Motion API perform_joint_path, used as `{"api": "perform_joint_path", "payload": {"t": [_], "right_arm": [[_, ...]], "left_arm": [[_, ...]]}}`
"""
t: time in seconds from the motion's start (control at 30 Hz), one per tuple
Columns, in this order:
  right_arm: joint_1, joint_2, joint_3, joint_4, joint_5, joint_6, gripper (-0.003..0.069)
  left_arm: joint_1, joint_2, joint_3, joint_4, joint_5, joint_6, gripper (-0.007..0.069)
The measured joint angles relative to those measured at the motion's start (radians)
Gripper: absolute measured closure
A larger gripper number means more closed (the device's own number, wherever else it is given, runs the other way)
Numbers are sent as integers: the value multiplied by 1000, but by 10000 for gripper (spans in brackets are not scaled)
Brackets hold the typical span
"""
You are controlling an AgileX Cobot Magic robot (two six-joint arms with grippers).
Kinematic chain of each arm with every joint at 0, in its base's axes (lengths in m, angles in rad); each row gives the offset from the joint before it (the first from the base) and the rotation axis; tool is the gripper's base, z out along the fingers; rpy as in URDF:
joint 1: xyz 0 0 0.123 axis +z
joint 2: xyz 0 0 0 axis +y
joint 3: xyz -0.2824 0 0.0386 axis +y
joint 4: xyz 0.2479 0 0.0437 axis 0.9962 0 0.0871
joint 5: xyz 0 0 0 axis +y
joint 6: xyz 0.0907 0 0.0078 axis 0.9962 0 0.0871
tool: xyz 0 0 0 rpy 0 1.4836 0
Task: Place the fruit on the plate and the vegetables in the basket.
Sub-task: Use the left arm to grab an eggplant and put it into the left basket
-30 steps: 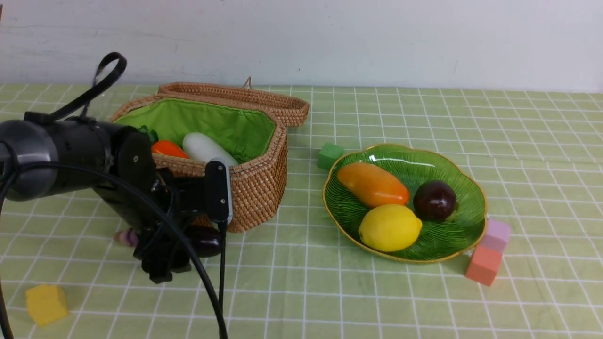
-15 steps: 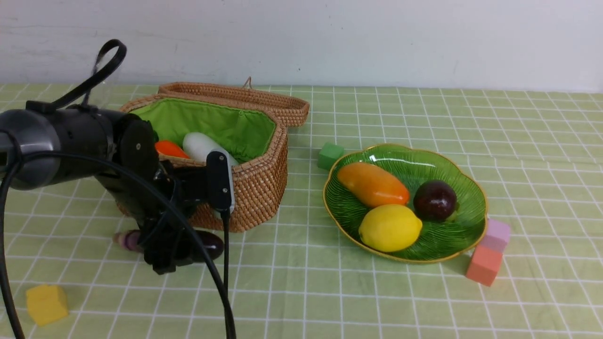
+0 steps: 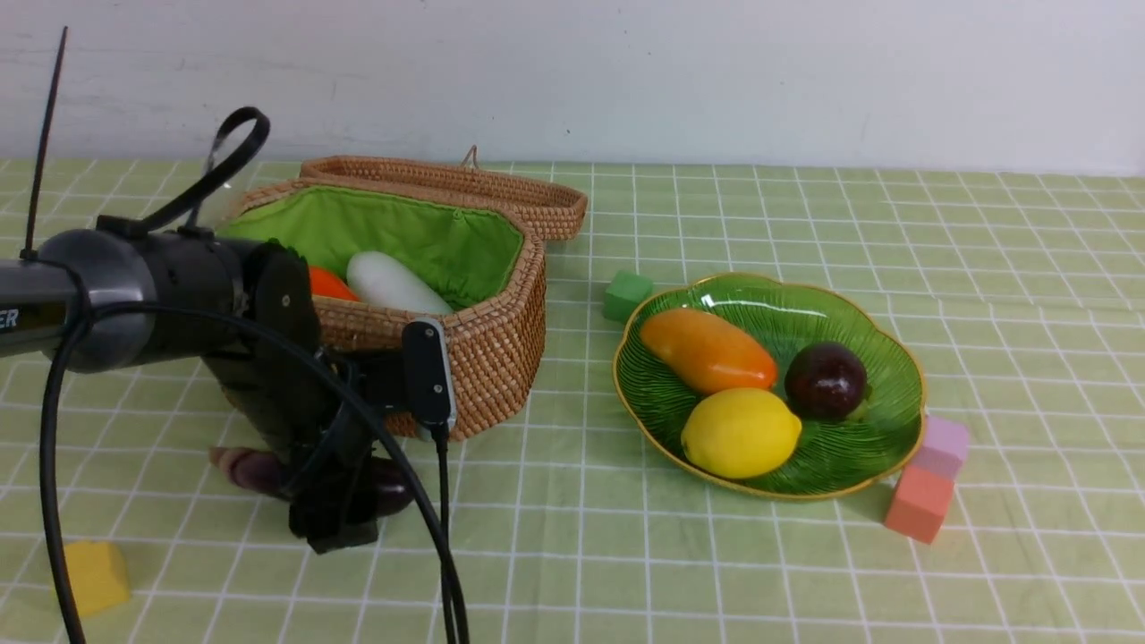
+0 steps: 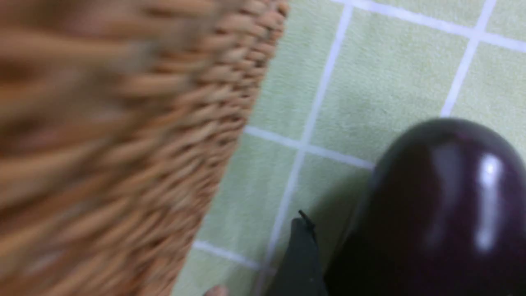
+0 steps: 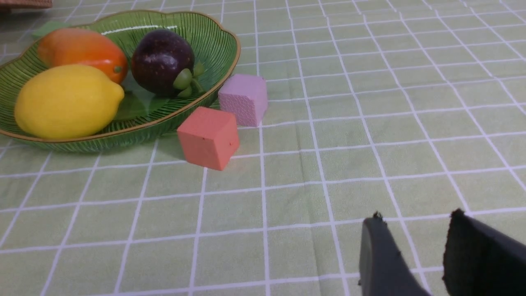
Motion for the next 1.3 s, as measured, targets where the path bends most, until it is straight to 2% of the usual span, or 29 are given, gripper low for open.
{"api": "perform_joint_path", "payload": {"t": [0.1, 0.2, 0.3, 0.33, 0.37, 0.6, 0.8, 0.9, 0.97, 1.07, 1.13, 1.17, 1.3], "right_arm": [[0, 0, 0, -1, 0, 0, 417], [0, 0, 0, -1, 0, 0, 417], [0, 0, 0, -1, 0, 0, 417], [0, 0, 0, -1, 0, 0, 417], [0, 0, 0, -1, 0, 0, 417], [0, 0, 0, -1, 0, 0, 417], [0, 0, 0, -1, 0, 0, 417], [0, 0, 0, -1, 0, 0, 417], [0, 0, 0, -1, 0, 0, 417], [0, 0, 0, -1, 0, 0, 417], [0, 0, 0, -1, 0, 0, 417], [0, 0, 0, -1, 0, 0, 417], [0, 0, 0, -1, 0, 0, 417]], "left_arm": [[0, 0, 0, 0, -1, 0, 46], [0, -1, 0, 2, 18, -6, 83], [0, -1, 0, 2, 44, -28, 160], [0, -2, 0, 2, 62, -45, 220], [0, -2, 0, 2, 69, -56, 237], [0, -121, 0, -36, 173, -187, 231], [0, -353, 0, -105, 148, -207, 231], [0, -468, 0, -185, -44, -241, 231], [0, -493, 0, -266, -252, -267, 231], [0, -461, 0, -414, -550, -302, 231], [0, -429, 0, -492, -696, -311, 231], [0, -366, -6, -568, -843, -316, 231], [1, -228, -23, -666, -954, -320, 231]]}}
